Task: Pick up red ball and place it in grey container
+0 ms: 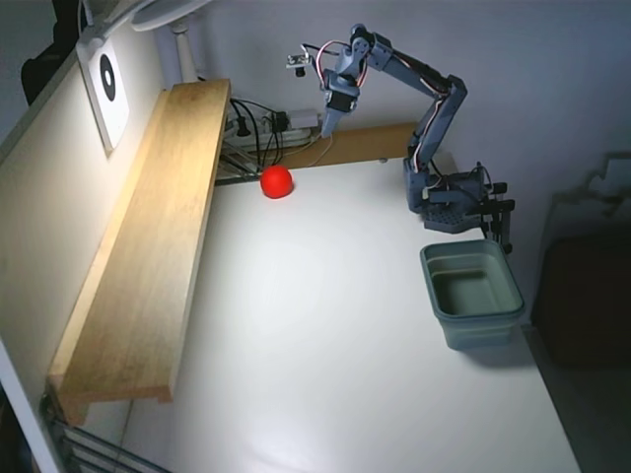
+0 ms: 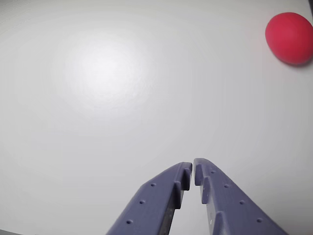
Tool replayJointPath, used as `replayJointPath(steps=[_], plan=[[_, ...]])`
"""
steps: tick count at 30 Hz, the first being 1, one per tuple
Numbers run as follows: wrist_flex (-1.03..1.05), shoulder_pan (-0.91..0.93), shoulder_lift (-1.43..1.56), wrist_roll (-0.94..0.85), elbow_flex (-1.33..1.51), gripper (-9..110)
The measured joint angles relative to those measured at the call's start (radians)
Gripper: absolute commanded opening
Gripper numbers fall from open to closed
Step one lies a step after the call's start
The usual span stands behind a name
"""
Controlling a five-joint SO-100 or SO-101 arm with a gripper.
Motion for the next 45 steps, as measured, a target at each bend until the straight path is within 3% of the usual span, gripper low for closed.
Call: replayJointPath(steps=[5,6,25,45], plan=[[0.000,0.000,0.000,0.000,0.000,-3],[0.000,0.000,0.000,0.000,0.000,38],[0.000,0.012,0.000,-0.002,0.000,38],[0.000,0.495,0.000,-0.002,0.000,38]])
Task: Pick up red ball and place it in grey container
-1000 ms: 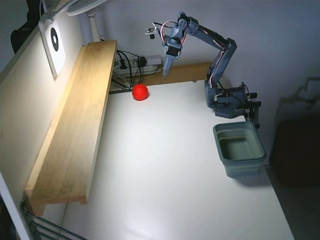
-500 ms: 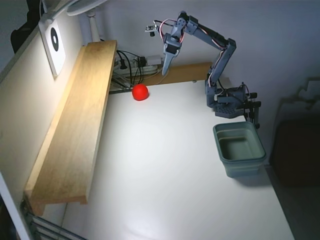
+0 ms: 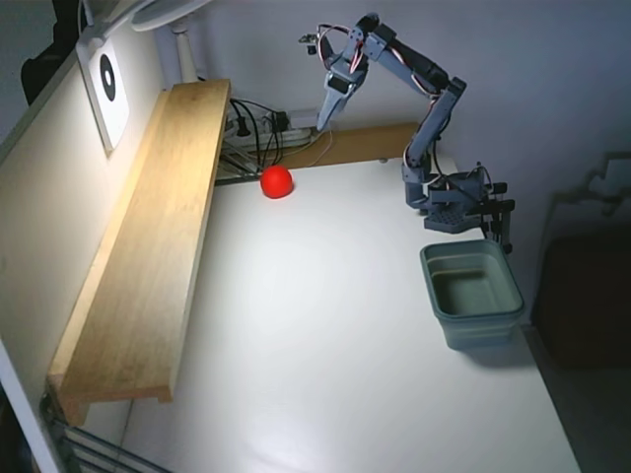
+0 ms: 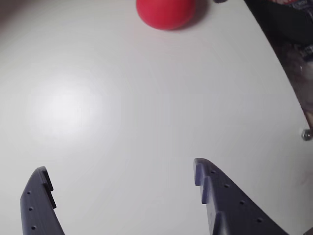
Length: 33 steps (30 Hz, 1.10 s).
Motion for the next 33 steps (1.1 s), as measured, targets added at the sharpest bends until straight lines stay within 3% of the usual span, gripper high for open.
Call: replayJointPath(steps=[13,26,33], plan=[[0.000,0.063,0.008,0.000,0.009,38],[-0.152,0.063,0.164,0.000,0.373,38],[-0.167,0.064,0.172,0.002,0.396,38]])
